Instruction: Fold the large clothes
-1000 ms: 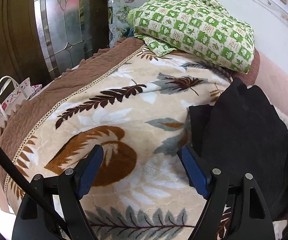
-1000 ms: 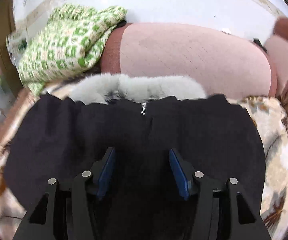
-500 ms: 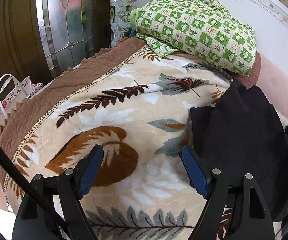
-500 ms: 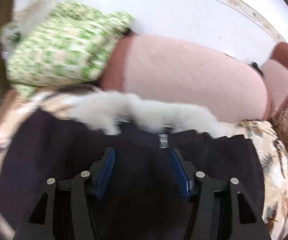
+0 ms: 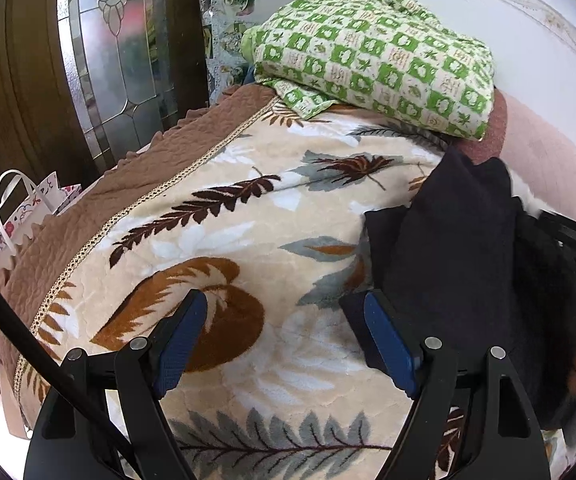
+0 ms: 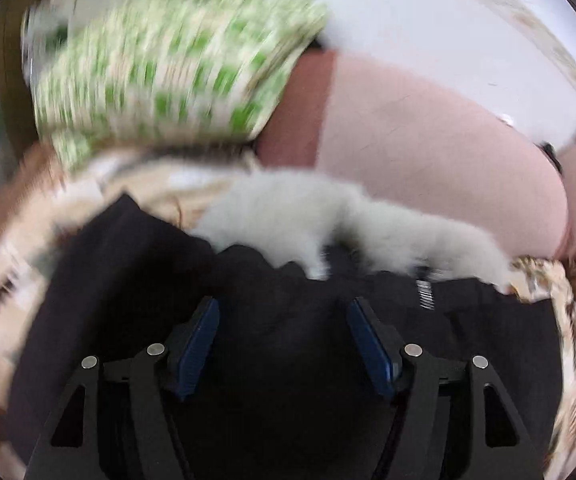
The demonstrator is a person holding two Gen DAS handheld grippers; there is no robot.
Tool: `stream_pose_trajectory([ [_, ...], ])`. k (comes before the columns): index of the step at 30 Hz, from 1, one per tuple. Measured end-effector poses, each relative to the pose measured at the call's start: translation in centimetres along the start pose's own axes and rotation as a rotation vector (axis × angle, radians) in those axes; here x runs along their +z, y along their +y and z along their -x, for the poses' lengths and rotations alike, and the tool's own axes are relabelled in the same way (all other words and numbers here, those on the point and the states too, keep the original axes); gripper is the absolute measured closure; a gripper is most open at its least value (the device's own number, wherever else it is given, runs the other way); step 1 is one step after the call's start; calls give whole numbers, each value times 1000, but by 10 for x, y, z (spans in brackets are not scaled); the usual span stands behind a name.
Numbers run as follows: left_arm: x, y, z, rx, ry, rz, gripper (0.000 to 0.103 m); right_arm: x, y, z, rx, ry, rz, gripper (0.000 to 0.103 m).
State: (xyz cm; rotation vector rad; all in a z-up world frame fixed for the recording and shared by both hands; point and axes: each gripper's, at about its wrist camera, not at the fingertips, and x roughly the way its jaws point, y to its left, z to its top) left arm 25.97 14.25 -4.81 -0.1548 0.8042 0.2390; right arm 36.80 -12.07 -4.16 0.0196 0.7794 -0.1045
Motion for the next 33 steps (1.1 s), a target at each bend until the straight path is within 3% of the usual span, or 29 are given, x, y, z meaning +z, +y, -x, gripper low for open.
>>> stream_pose_trajectory([
  [4,-6,-11,8,-2,-31,-39,23,-41,-49,67,39,-68,-31,23],
  [7,-12,-21,11,-9,-42,-68,23,-79,-95,104,3,-105,-83,13],
  [12,-18,-34,10,-58,-17,-91,23,-126,-172,106,-63,-61,-252,11],
  [16,-20,-40,9,-78,-16,-90,23,-153,-223,97,-54,-54,-450,11],
  [22,-20,-43,-3,-104,6,-85,23,-185,-260,80,-61,-60,-571,10],
  [24,-20,-44,-9,-105,11,-82,23,-187,-269,70,-21,-38,-606,9],
  [33,-18,-46,-18,-105,5,-82,23,-179,-268,72,-75,-78,-570,8],
])
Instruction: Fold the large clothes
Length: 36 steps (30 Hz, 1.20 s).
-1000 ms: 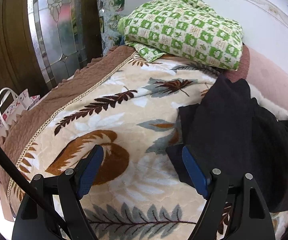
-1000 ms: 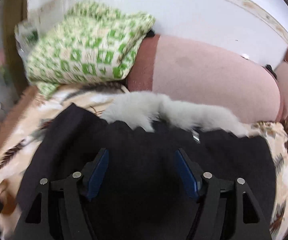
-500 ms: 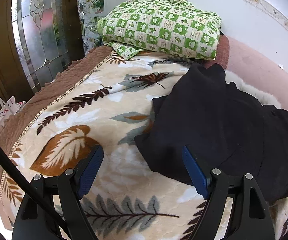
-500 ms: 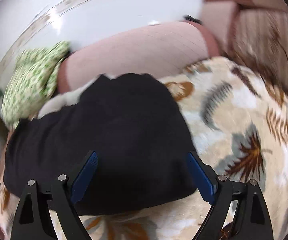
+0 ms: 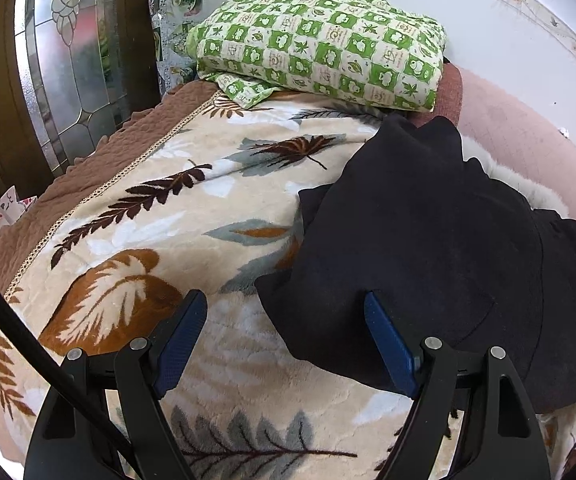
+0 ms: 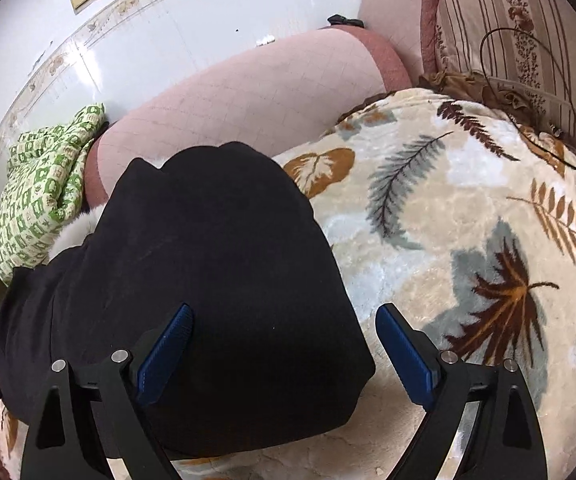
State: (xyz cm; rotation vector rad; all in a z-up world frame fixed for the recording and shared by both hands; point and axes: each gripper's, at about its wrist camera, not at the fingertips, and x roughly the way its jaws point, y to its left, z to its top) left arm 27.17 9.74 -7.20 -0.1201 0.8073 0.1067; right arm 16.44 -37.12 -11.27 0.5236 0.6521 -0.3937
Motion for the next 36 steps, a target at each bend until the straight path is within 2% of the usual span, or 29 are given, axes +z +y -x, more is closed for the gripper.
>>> stream_pose_trajectory([
  [4,0,1,0,-10,-2,8,23,4,-4,6,-24,-24,4,6],
  [7,2,5,1,-39,-2,28,23,4,-9,0,-28,7,0,3],
  [12,14,24,8,-147,-30,103,23,0,-21,-14,45,80,-71,1],
  [16,24,52,1,-232,-13,236,21,-2,-23,-17,111,109,-98,1],
  [19,26,69,-16,-314,55,328,21,-4,-22,-22,180,147,-112,1],
  [22,24,73,-33,-472,121,384,20,-8,-25,-24,207,159,-149,1],
  [25,21,69,-50,-582,181,437,19,-15,-29,-25,216,178,-185,1],
  [26,21,66,-57,-582,193,442,19,-16,-30,-23,210,178,-193,1],
  [28,22,63,-64,-508,168,423,19,-20,-32,-14,178,156,-216,1],
  [30,22,64,-70,-484,153,420,19,-24,-33,-6,160,131,-228,1],
  [32,21,64,-80,-571,188,447,18,-25,-30,-8,166,140,-210,1],
  [35,15,57,-98,-763,279,484,18,-28,-24,-19,196,174,-195,0],
  [36,12,51,-101,-801,299,481,17,-29,-25,-24,229,186,-208,0],
])
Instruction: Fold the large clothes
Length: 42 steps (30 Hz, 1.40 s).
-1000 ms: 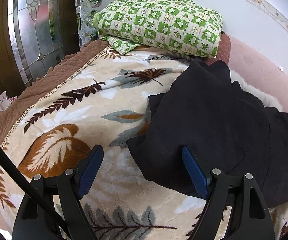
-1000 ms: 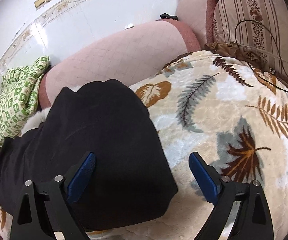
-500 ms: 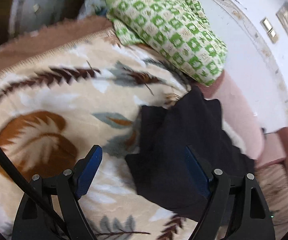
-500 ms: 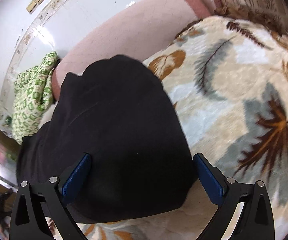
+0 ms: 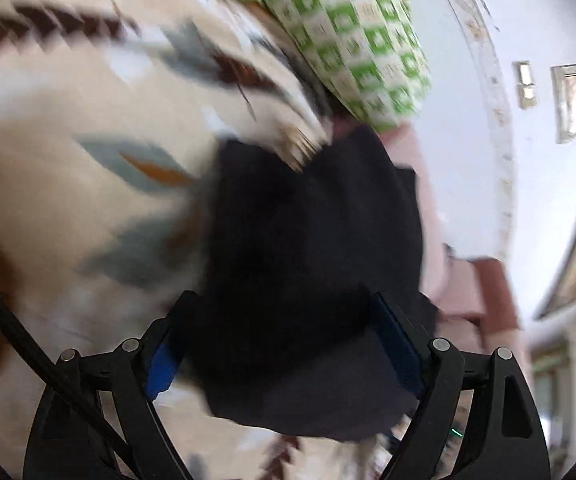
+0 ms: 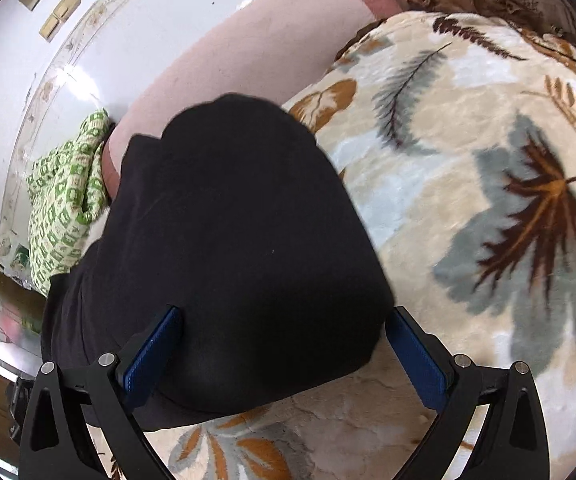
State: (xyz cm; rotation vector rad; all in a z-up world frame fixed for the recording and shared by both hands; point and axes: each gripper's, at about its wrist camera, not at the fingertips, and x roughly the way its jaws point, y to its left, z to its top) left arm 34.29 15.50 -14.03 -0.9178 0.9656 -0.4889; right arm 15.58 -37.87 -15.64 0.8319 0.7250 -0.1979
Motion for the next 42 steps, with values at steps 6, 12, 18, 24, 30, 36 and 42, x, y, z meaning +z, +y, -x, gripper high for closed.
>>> stream_pose_trajectory([
  [6,-10,-14,-12,31,-12,-76,9,1,-7,-23,154,91,-47,0],
  [12,-9,-20,-22,82,-17,-99,8,7,6,-42,177,93,-26,0],
  [18,-24,-52,-28,303,-74,-193,37,7,22,-40,116,52,-22,2],
  [24,-37,-86,-5,361,-123,-259,66,20,42,-14,143,27,19,53],
  [30,-50,-108,15,367,-147,-288,69,26,51,17,197,-8,40,61],
  [36,-64,-107,29,360,-124,-298,69,20,48,46,209,-2,60,61],
  [42,-87,-93,35,393,-99,-311,69,4,37,55,180,41,87,61],
])
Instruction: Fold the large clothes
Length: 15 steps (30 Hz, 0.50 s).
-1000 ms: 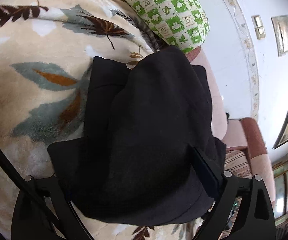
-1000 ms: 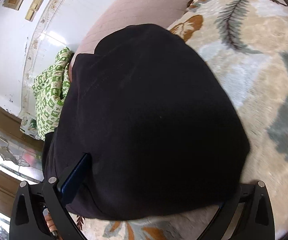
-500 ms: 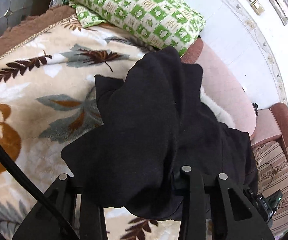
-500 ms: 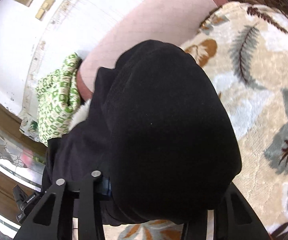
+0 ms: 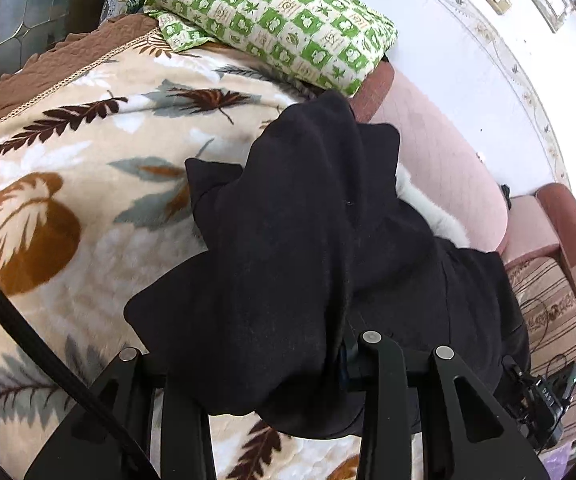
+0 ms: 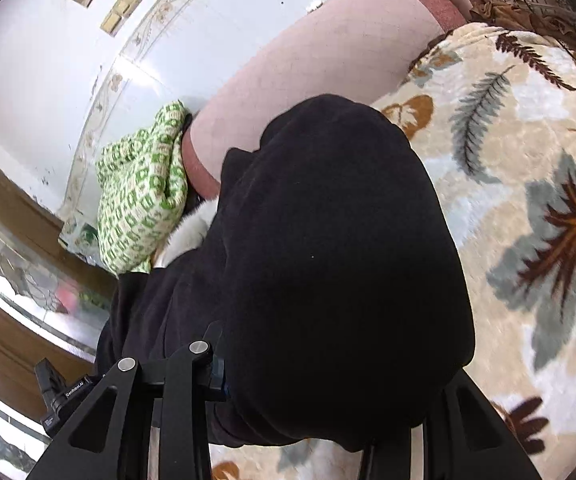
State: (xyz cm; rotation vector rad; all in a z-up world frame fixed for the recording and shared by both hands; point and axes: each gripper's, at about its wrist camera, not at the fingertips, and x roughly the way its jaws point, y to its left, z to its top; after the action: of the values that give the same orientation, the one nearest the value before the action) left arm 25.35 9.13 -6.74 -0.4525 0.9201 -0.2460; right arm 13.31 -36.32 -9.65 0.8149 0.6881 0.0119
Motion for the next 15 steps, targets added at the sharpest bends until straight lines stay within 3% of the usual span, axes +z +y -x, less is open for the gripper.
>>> stream_pose_trajectory([
  [7,-15,-8,16,24,-4,-77,68,-4,-2,15,-3,13,20,61],
  [15,-18,-9,10,57,-1,-97,68,-8,-9,-1,-66,44,12,61],
])
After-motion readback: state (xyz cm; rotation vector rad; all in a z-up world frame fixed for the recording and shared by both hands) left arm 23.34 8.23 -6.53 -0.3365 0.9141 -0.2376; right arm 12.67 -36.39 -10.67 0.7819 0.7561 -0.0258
